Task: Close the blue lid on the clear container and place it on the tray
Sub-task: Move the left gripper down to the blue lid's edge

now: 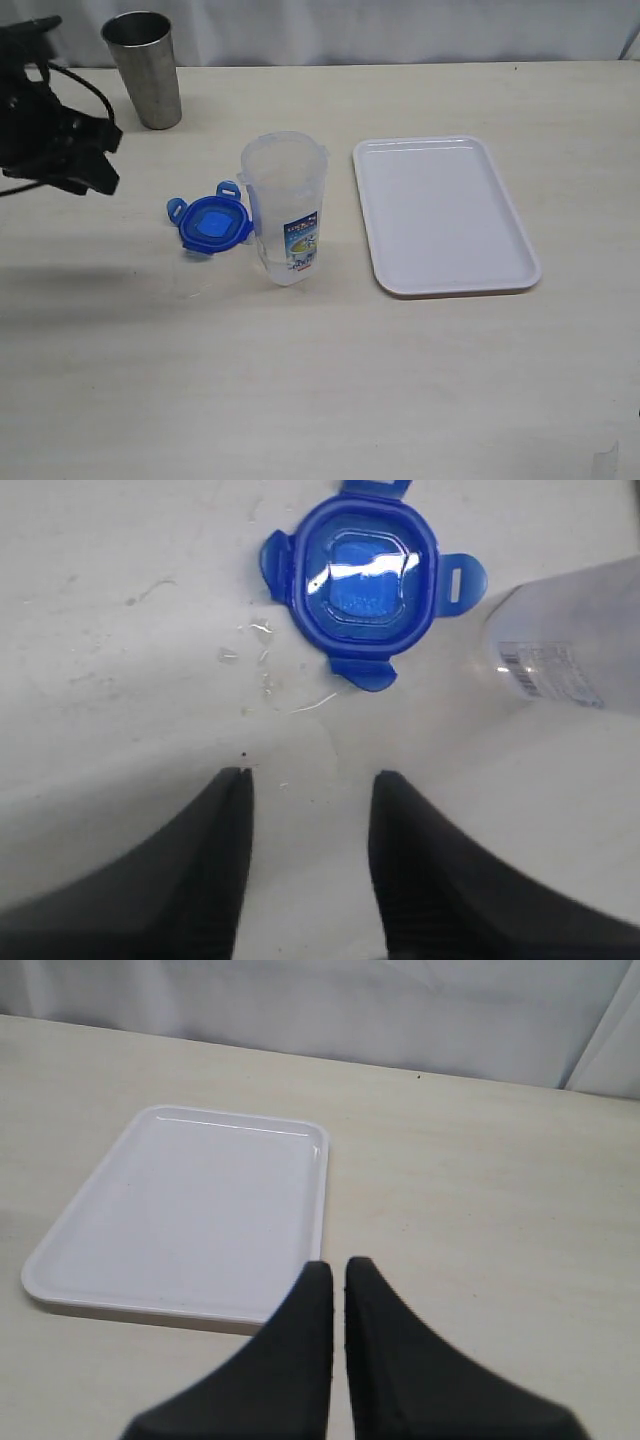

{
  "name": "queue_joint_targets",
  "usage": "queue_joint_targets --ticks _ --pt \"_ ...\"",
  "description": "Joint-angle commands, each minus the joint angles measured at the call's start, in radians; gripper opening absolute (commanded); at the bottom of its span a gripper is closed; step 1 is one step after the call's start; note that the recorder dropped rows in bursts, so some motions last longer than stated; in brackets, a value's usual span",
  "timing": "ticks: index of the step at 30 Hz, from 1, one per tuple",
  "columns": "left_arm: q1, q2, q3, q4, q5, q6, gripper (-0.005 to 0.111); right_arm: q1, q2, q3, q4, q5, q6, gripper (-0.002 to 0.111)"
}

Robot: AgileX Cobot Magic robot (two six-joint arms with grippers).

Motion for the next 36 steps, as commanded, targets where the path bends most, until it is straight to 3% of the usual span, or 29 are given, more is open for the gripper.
queue_joint_targets --ticks 1,5,12,15,18,24,36 --pt "-0.072 -0.002 0.066 -0.021 -0.140 0.032 0.045 -0.002 -0.004 0.001 0.003 0.001 0.002 0.005" --pt "-0.131 -0.002 0.097 -0.025 -0.241 0.029 0.051 -0.002 -0.004 0.001 0.003 0.001 0.002 0.005" --pt "-0.215 0.041 0.144 -0.037 -0.397 -0.078 0.051 -0.002 -0.004 0.001 0.003 0.001 0.002 0.005" --pt "-0.213 0.117 0.129 0.000 -0.430 -0.073 0.041 -0.002 -0.004 0.001 0.003 0.001 0.002 0.005" --pt "-0.192 0.211 0.022 0.080 -0.348 -0.073 0.045 -0.002 -0.004 0.001 0.003 0.001 0.002 0.005" --pt "-0.192 0.306 -0.099 0.229 -0.319 -0.076 0.045 -0.002 -0.004 0.001 0.003 0.001 0.002 0.005" --pt "-0.192 0.379 -0.105 0.227 -0.406 -0.066 0.044 -0.002 -0.004 0.001 0.003 0.001 0.002 0.005"
